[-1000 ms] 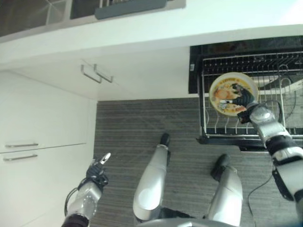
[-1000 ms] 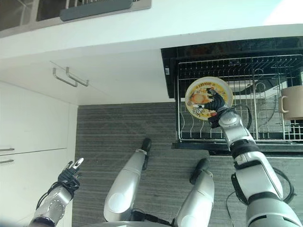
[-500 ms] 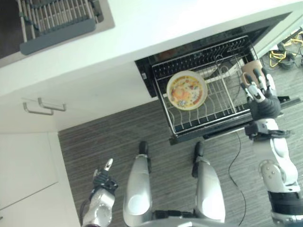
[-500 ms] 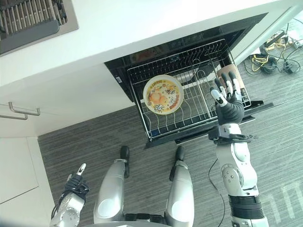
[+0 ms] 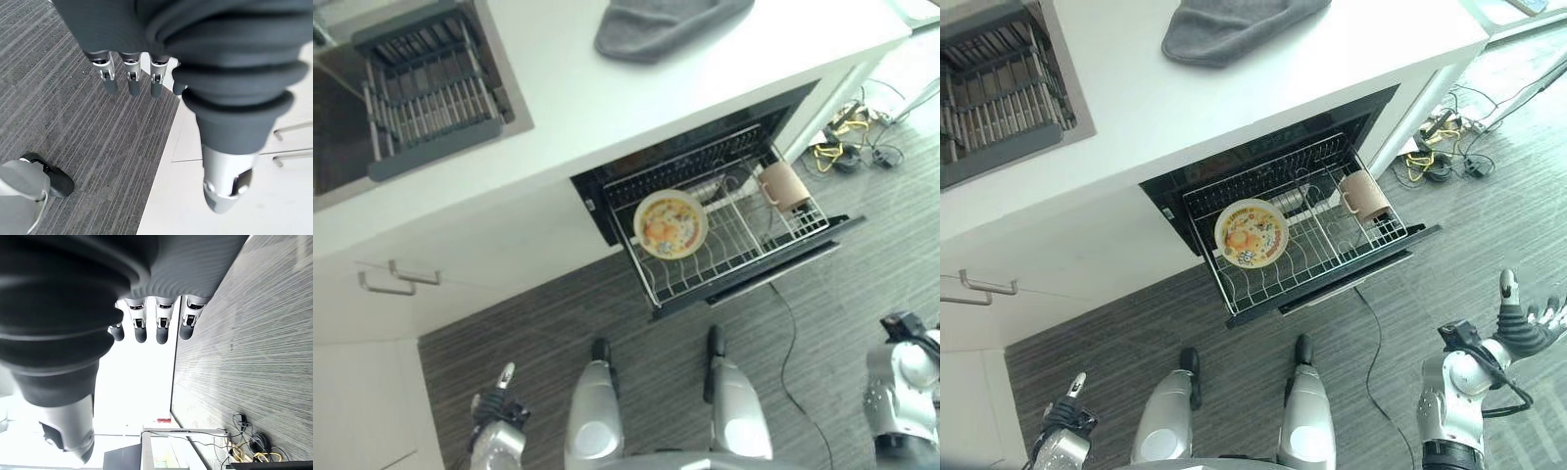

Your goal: Place the dishes in the dishwasher.

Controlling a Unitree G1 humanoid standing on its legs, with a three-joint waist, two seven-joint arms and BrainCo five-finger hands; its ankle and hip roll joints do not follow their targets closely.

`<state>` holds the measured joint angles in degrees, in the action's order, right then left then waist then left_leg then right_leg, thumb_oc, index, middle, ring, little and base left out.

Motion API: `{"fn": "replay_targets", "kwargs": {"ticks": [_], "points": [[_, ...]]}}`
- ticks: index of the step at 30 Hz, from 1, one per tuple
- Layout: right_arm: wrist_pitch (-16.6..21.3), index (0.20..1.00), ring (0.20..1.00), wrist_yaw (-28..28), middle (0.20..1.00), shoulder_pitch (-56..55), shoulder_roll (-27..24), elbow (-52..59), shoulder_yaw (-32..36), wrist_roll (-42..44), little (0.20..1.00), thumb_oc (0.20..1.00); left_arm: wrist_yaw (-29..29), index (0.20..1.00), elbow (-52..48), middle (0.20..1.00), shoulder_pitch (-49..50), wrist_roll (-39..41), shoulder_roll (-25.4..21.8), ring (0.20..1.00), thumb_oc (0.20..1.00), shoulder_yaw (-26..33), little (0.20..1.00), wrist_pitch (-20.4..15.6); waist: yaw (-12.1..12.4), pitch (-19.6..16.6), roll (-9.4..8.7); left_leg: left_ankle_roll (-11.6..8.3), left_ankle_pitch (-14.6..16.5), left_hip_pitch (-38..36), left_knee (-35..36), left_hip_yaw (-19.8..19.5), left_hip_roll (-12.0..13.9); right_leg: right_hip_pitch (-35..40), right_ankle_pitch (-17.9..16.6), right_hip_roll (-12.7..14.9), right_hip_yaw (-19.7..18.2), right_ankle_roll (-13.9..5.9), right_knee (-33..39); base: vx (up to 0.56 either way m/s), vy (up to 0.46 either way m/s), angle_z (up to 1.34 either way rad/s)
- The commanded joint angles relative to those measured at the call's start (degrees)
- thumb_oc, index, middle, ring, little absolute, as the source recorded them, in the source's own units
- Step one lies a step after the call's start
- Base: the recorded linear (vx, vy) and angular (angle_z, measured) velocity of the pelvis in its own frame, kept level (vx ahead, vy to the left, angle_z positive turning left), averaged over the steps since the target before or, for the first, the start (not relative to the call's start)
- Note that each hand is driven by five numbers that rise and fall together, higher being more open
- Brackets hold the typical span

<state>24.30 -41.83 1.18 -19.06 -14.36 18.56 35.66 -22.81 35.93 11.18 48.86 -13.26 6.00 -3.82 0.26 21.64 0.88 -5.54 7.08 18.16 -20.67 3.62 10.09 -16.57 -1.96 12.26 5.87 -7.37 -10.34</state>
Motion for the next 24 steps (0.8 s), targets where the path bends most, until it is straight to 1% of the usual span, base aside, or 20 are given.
{"fn": "replay_targets", "kwargs": {"ticks": [1,2,3,4,5,6,7,8,10,12,13,16,18,19,22,24], "points": [[0.24,0.200,0.200,5.88,0.200,2.55,-1.32,2.25,-1.12,8.30,0.200,0.200,-0.88,1.000,-2.62,1.000,0.53,0.62,-3.71,1.000,1.000,-1.77,1.000,-0.64,2.01,1.31,-0.99,1.75,-2.74,2.44,-1.06,-0.80,-1.16,0.83,5.43,0.59,3.71,2.74,-7.22,-0.05,-0.057,0.10],[-0.50,0.200,0.200,7.37,0.200,2.86,-0.95,0.12,-2.07,9.71,0.200,0.200,-1.11,1.000,-2.65,1.000,0.28,0.82,-3.89,1.000,1.000,-2.19,1.000,-0.67,2.26,1.32,-0.82,1.69,-2.93,2.59,-0.92,-1.00,-1.25,0.68,5.40,0.65,3.88,2.77,-7.33,-0.05,-0.066,0.17],[-0.29,0.200,0.200,9.41,0.200,3.89,-0.63,-3.19,-3.10,14.03,0.200,0.200,-1.09,1.000,-2.25,1.000,-0.31,0.80,-4.11,1.000,1.000,-2.29,1.000,-0.52,2.64,1.26,-0.60,1.66,-3.11,2.62,-0.68,-1.17,-1.39,0.59,5.48,0.81,4.17,2.74,-7.51,-0.01,-0.037,0.21],[-0.74,0.200,0.200,10.55,0.200,4.39,-0.37,-4.65,-3.46,16.47,0.200,0.200,-1.12,1.000,-2.06,1.000,-0.66,0.80,-4.23,1.000,1.000,-2.43,1.000,-0.45,2.78,1.21,-0.52,1.64,-3.20,2.63,-0.54,-1.29,-1.49,0.59,5.51,0.88,4.34,2.77,-7.53,0.00,-0.037,0.18],[-0.80,0.200,0.200,13.34,0.200,5.11,-0.18,-8.18,-3.94,21.50,0.200,0.200,-0.84,1.000,-1.51,1.000,-1.18,0.89,-4.58,1.000,1.000,-2.66,1.000,-0.50,3.10,1.10,-0.33,1.56,-3.35,2.63,-0.32,-1.50,-1.69,0.66,5.51,1.02,4.66,2.79,-7.48,0.00,-0.031,0.12],[-2.35,0.200,0.200,16.00,0.200,5.88,0.06,-10.91,-4.24,26.06,0.200,0.200,-0.77,1.000,-1.48,1.000,-1.55,1.21,-5.16,1.000,1.000,-3.01,1.000,-0.12,3.44,0.96,0.00,1.56,-3.45,2.72,-0.17,-1.76,-1.89,0.50,5.56,1.18,4.98,2.79,-7.70,0.00,-0.023,0.07],[-3.00,0.200,0.200,16.61,0.200,6.03,0.08,-11.37,-4.27,27.03,0.200,0.200,-0.86,1.000,-1.56,1.000,-1.64,1.35,-5.32,1.000,1.000,-3.12,1.000,0.00,3.49,0.93,0.06,1.54,-3.47,2.76,-0.15,-1.82,-1.92,0.44,5.59,1.21,5.04,2.80,-7.76,0.01,-0.013,0.13],[-5.66,0.200,0.200,19.64,0.200,6.76,0.12,-14.01,-4.52,33.25,0.200,0.200,-0.77,1.000,-1.46,1.000,-1.77,1.64,-5.74,1.000,1.000,-3.37,1.000,0.31,3.79,0.82,0.36,1.47,-3.57,2.77,-0.07,-2.10,-2.08,0.32,5.71,1.35,5.16,2.80,-8.10,0.02,-0.008,0.19],[-10.79,0.200,0.200,23.99,0.200,7.81,0.35,-17.60,-5.27,41.09,0.200,0.200,-0.57,1.000,-0.77,1.000,-1.78,1.70,-5.91,1.000,1.000,-3.82,1.000,0.21,4.22,0.59,0.74,1.44,-3.79,2.83,0.12,-2.39,-2.32,0.00,5.82,1.56,5.34,2.82,-8.59,0.03,-0.017,0.20],[-13.91,0.200,0.200,26.72,0.200,8.60,0.79,-20.14,-6.22,48.31,0.200,0.200,-0.14,1.000,-0.10,1.000,-1.70,2.07,-6.10,1.000,1.000,-4.64,1.000,-0.05,4.48,0.50,1.20,1.30,-4.07,2.50,0.70,-1.35,-2.07,0.01,5.99,1.61,5.91,2.74,-8.84,0.04,-0.032,0.10],[-15.51,0.200,0.200,27.89,0.200,9.28,0.59,-21.52,-6.32,52.31,0.200,0.200,0.57,1.000,0.15,1.000,-1.70,2.13,-6.35,1.000,1.000,-4.97,1.000,-0.15,4.55,0.33,1.41,1.16,-4.73,2.69,1.38,-1.03,-2.03,-0.21,5.67,1.64,6.28,2.79,-8.50,0.02,-0.012,0.04],[-18.96,0.200,0.200,29.76,0.200,11.17,0.92,-24.49,-6.25,60.44,0.200,0.200,1.56,1.000,0.98,1.000,-1.52,2.13,-5.52,1.000,1.000,-5.89,1.000,-1.21,5.02,0.36,2.05,1.21,-5.14,3.15,2.03,-1.34,-2.16,-1.71,5.84,1.91,6.00,2.69,-9.66,0.00,0.030,0.04],[-21.45,0.200,0.200,30.53,0.200,11.73,1.01,-26.15,-6.38,64.59,0.200,0.200,1.67,1.000,0.76,1.000,-1.37,2.08,-5.63,1.000,1.000,-6.42,1.000,-1.18,5.26,0.27,2.24,1.22,-5.22,3.28,2.21,-1.46,-2.23,-2.05,5.87,1.93,5.96,2.68,-9.91,0.03,0.031,0.04],[-25.50,0.200,0.200,31.70,0.200,12.72,0.24,-28.22,-6.54,66.77,0.200,0.200,1.59,1.000,0.46,1.000,-1.22,1.96,-5.74,1.000,1.000,-6.70,1.000,-1.06,5.66,0.35,2.54,1.21,-4.99,3.34,1.95,-1.62,-2.36,-2.50,6.35,2.24,5.72,2.57,-10.91,0.05,0.035,0.11],[-26.86,0.200,0.200,31.87,0.200,13.42,-0.32,-28.15,-6.92,65.62,0.200,0.200,1.43,1.000,0.14,1.000,-1.16,2.36,-5.81,1.000,1.000,-6.70,1.000,-0.73,5.93,0.35,2.70,1.25,-4.97,3.50,1.85,-1.91,-2.53,-2.76,6.55,2.50,5.61,2.50,-11.46,0.04,0.033,0.06],[-27.48,0.200,0.200,31.99,0.200,14.83,-1.40,-27.41,-7.62,63.23,0.200,0.200,1.58,1.000,-0.36,1.000,-0.85,1.58,-5.83,1.000,1.000,-7.28,1.000,-0.33,6.37,0.27,2.89,1.24,-4.90,3.74,1.44,-2.47,-2.76,-3.06,6.99,2.76,5.51,2.58,-12.47,0.05,0.031,0.03]]}}
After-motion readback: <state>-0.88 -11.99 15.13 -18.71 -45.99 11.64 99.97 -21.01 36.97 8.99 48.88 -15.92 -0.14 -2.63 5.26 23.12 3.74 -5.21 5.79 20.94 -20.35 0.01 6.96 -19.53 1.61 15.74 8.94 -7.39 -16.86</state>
